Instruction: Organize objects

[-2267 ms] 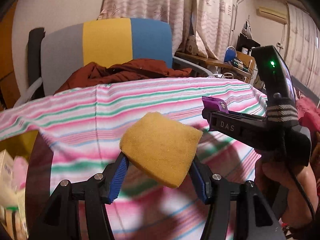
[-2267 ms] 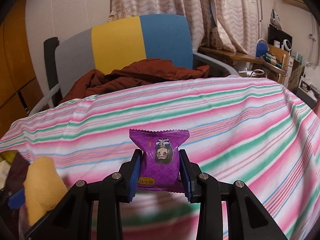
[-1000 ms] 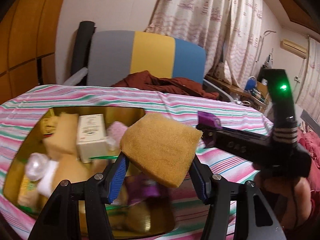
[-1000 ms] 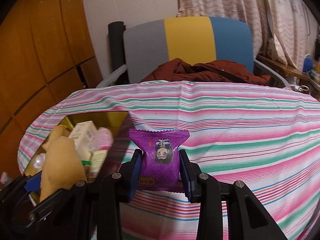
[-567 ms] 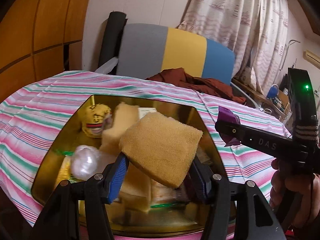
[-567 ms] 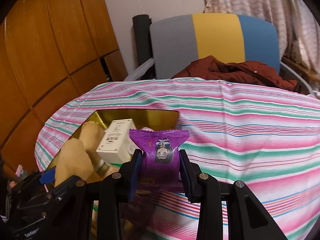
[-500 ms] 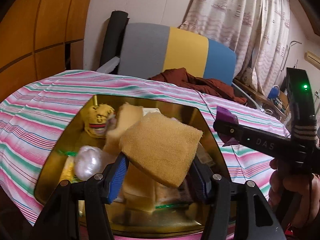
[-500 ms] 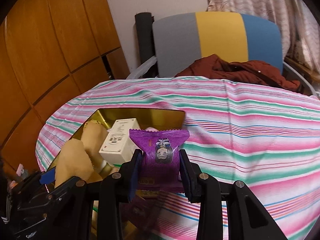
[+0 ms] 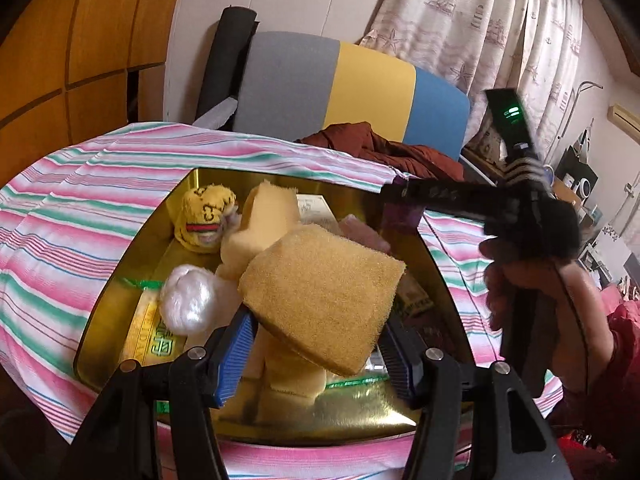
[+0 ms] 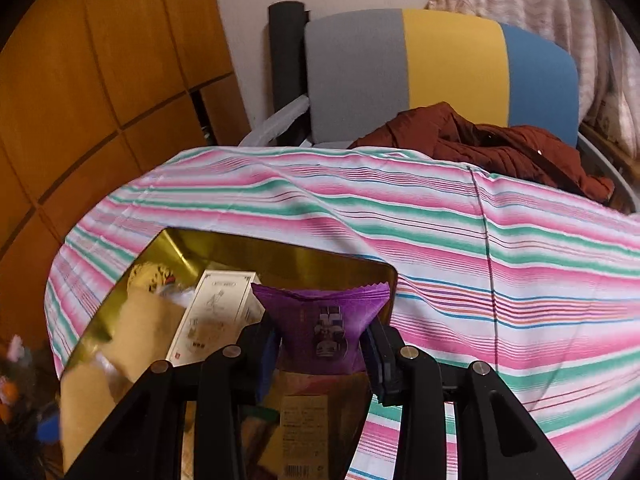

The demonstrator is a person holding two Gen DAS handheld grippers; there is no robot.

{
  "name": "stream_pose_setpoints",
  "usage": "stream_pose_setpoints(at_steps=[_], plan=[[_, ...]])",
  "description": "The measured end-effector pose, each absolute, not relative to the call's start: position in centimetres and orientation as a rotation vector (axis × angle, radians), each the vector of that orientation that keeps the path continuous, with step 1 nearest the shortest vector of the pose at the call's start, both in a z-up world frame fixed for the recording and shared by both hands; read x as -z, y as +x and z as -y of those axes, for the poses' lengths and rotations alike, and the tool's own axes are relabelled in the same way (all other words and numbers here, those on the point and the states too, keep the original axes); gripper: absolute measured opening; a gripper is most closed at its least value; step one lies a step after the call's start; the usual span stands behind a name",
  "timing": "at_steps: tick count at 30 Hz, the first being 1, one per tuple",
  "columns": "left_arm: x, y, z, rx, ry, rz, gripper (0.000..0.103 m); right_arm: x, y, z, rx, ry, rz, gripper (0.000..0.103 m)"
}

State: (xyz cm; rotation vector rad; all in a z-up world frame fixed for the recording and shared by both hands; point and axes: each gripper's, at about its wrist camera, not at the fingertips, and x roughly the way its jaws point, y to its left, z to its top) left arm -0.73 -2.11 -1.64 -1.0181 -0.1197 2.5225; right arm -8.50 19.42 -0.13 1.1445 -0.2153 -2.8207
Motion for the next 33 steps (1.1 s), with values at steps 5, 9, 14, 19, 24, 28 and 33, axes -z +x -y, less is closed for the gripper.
stream_pose_setpoints(at_steps=[5,9,14,19,24,28,33], plan=[[1.9,-0.4,2.3,-2.493,-1.031,0.137,0.061,-1.5,-4.9,-19.0,2.875,0.969,0.230,0.074],[2.0,0.4,1.6,-2.464,-1.029,0.110,0.061,-2.0,-2.4,-19.3,2.896,0.906,0.263,0.079],[1.6,1.1,0.5,-2.430,-1.000,0.080,0.062,-1.5,-1.1,-21.0,2.883,0.935,0.405,0.080],[1.4,2.0,-1.3,-2.362,-0.976,0.038,0.064,-1.3,-0.1,-21.8,2.900,0.934,0.448,0.080],[1.5,2.8,-2.8,-2.381,-0.974,-0.112,0.066,-1.2,0.7,-22.2,2.901,0.933,0.467,0.080],[1.4,2.6,-2.2,-2.403,-0.983,-0.088,0.066,-1.4,1.3,-22.5,2.900,0.929,0.475,0.083],[0.9,3.4,-2.0,-2.401,-0.942,-0.085,0.070,-1.5,1.6,-22.5,2.892,0.930,0.476,0.085]])
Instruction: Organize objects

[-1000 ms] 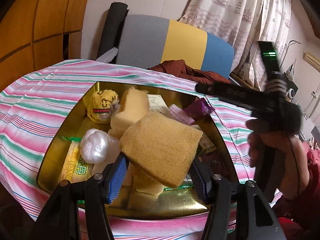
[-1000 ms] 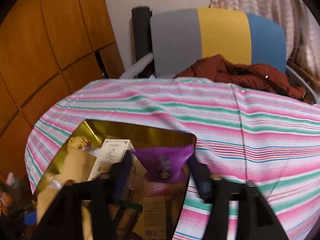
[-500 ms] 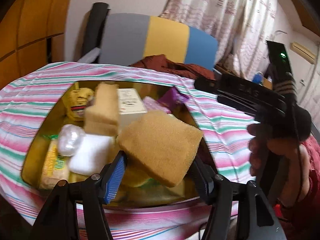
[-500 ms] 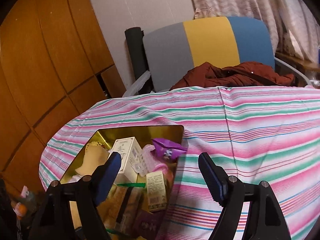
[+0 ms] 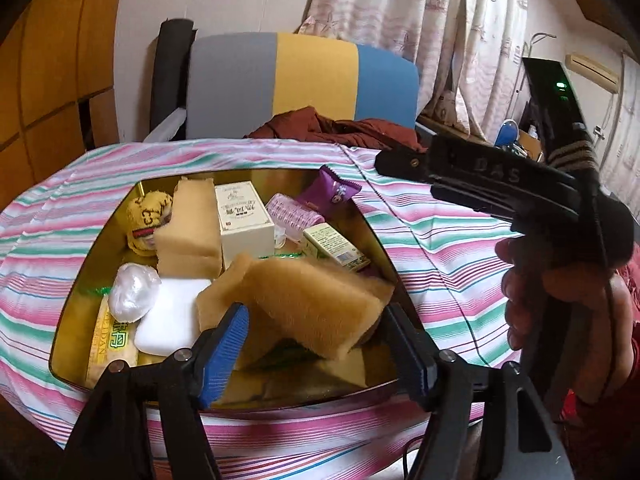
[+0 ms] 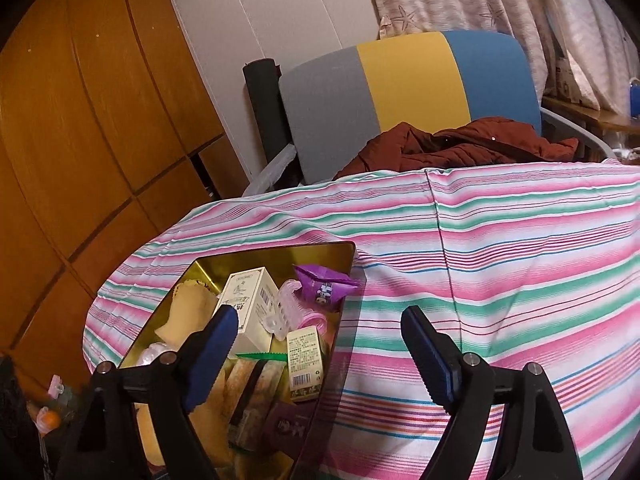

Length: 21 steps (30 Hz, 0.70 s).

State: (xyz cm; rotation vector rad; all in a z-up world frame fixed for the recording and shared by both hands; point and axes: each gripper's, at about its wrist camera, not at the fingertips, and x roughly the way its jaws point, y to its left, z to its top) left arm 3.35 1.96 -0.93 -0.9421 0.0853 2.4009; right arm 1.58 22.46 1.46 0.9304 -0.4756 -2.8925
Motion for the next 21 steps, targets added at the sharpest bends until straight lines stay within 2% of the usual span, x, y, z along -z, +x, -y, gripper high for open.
stream_pose_setpoints(at_steps=[6,15,21], plan=[[-0.2,4.7,-1.4,-2.403,-0.838,-0.090,0.070,-1.4,1.7,-21.9,2.910,0.937,0.425,0.086],[-0.6,2.4,1.4,-2.595,-0.946,0.063,0.070,-1.4,1.8,-20.5,2.895,0.971,0.336,0.088],[-1.5,2.2,2.2,-2.757,-0.955,0.038,0.070,-1.0,1.9,-18.5,2.871,1.028,0.221,0.090]])
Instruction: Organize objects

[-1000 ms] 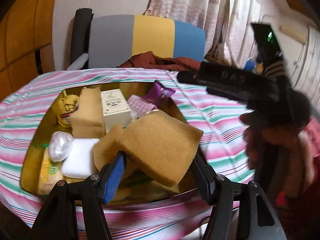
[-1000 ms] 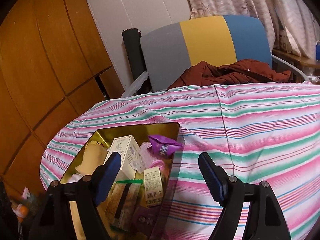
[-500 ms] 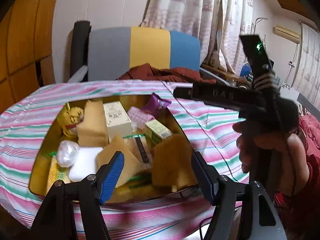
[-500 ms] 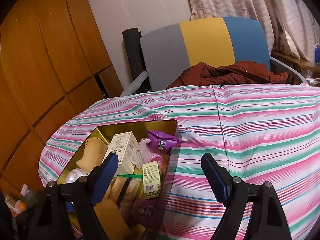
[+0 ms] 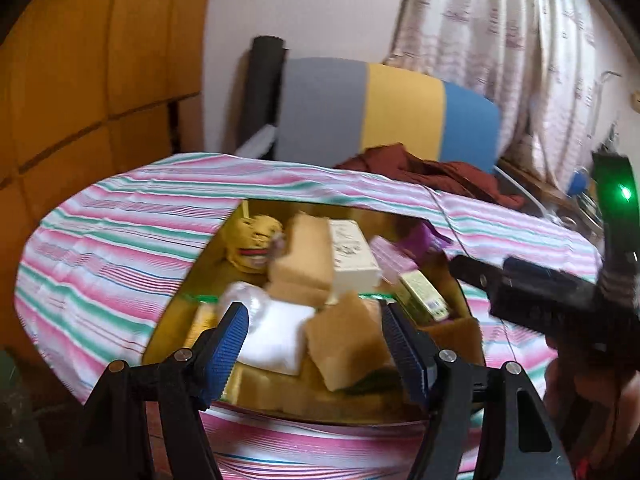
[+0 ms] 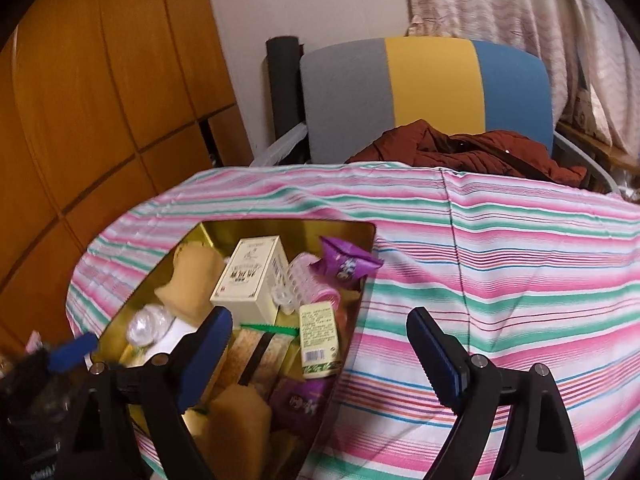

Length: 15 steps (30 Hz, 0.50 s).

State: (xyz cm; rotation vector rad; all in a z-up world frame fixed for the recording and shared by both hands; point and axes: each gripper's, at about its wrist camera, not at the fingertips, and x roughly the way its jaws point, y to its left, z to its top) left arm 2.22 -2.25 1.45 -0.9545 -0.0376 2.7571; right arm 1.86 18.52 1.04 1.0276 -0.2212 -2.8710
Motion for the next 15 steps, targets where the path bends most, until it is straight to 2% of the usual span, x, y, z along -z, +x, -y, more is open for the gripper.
stream_pose_setpoints(at_steps=[5,7,15], plan=[[-2.0,1.9,3.2,-2.864,-0.984,0.052,0.070,-1.4,1.9,-17.2,2.855,1.054,0.164,0.095],[-2.0,1.6,3.6,-2.905,-1.006,0.053,0.070,-1.7,1.9,-16.8,2.853,1.069,0.149,0.102],[-2.0,0.9,5.2,-3.006,-1.090,0.108,0.070,-2.4,1.9,-14.8,2.838,1.134,0.068,0.103]])
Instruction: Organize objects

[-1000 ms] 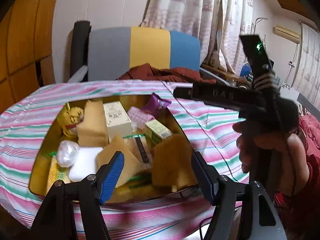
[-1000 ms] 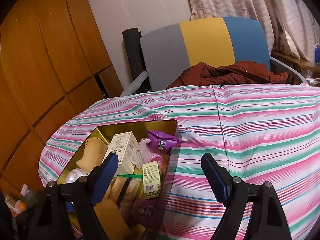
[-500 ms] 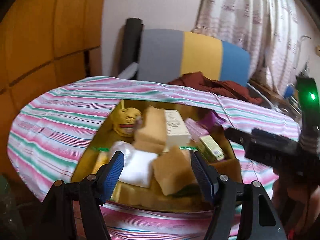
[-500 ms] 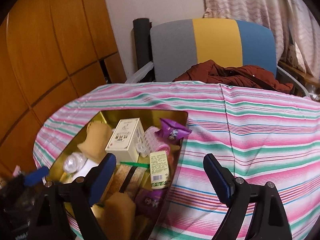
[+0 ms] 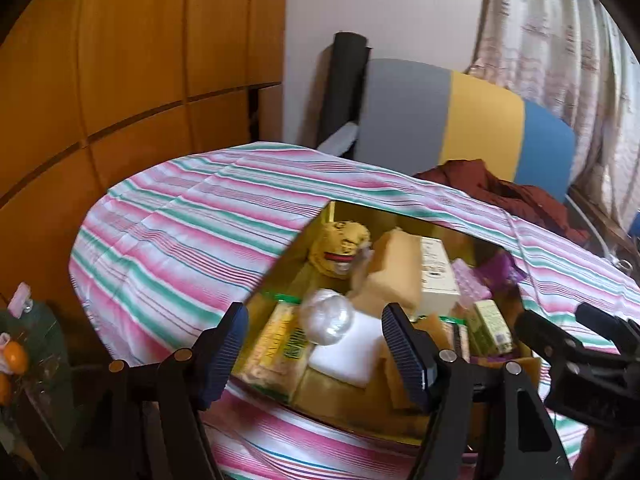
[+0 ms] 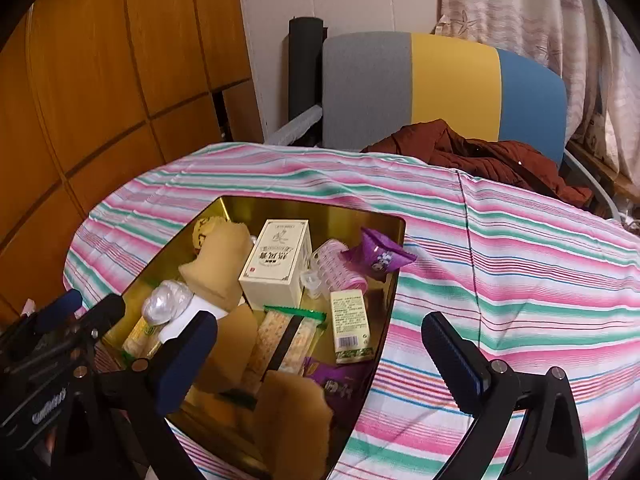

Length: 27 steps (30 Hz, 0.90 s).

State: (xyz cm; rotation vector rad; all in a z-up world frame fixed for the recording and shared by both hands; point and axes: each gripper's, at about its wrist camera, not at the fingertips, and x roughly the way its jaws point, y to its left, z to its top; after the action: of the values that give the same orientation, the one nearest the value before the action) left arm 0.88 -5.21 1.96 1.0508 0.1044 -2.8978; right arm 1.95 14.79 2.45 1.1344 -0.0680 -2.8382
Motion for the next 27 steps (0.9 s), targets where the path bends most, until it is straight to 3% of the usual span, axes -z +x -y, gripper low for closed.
stream_pose_setpoints(at_steps=[27], plan=[[-2.28,0.61,5.20,2.795,1.171,-0.103,0.068,-2.75,1.96,-14.28,2.907,1.290,0.090,0.103]])
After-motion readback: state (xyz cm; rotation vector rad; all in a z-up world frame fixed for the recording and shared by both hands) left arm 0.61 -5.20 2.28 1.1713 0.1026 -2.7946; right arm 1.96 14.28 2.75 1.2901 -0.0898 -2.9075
